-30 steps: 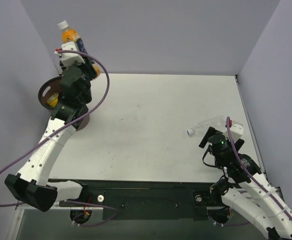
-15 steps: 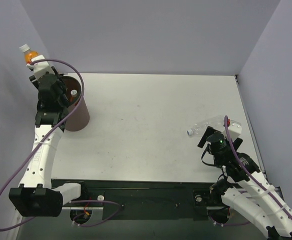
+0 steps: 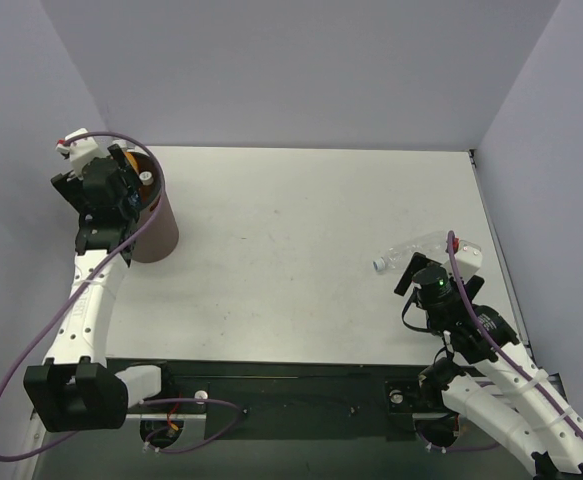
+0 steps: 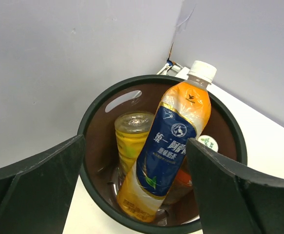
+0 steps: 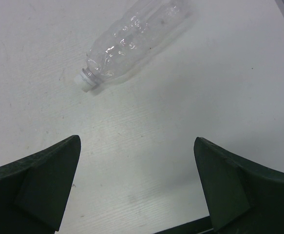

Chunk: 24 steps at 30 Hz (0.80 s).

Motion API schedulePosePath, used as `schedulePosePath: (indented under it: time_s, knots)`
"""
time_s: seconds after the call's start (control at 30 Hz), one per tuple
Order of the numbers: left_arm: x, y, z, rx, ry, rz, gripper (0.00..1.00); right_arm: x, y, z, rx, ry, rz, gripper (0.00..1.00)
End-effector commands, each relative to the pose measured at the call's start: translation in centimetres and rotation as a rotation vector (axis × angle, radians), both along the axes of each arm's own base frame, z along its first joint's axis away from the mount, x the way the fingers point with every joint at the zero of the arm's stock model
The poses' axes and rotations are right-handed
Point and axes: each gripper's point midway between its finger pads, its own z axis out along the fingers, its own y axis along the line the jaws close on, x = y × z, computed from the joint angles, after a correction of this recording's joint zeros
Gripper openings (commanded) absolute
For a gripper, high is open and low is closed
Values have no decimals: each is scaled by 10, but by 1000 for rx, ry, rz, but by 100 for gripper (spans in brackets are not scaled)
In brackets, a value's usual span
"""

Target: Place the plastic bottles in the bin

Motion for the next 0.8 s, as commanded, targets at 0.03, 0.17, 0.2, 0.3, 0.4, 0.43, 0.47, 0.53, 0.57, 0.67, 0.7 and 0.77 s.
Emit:
schedulePosePath:
  time_s: [0.03,0.17,0.2,0.3,0.4,0.43,0.47,0.53,0.57,0.67,0.7,0.77]
  knots:
    - [-3,-14,43,-24,-146,-78,96,1,-1,0,0,-11,-16,95]
    - [-4,-52,67,4,-178,-228,96,1,-1,-1,9,-16,-19,95]
    - [-4,-67,72,14,-169,-267,97,1,-1,-1,10,-15,-22,95]
    - [-5,-108,68,63,-80,-386,97,2,0,-2,9,-13,-21,95]
    - [-9,-165,68,18,-9,-573,97,-1,-22,3,-34,-10,-150,95]
    - [-11,-175,54,14,54,-599,97,-1,-25,-2,-2,34,-175,95]
    - [-16,-194,49,-3,72,-645,97,1,-24,-3,32,47,-185,95]
    - [-23,-219,28,-37,137,-706,97,10,-30,-13,162,84,-255,95]
    - [-30,-233,15,-60,183,-749,97,19,-16,-19,243,101,-219,95]
    - [-41,-259,-18,-108,299,-786,97,40,-20,-32,422,99,-287,95]
    - [-49,-266,-30,-102,348,-805,97,51,-18,-36,481,104,-289,94]
    - [-60,-277,-46,-108,394,-825,97,64,-26,-45,549,132,-333,94]
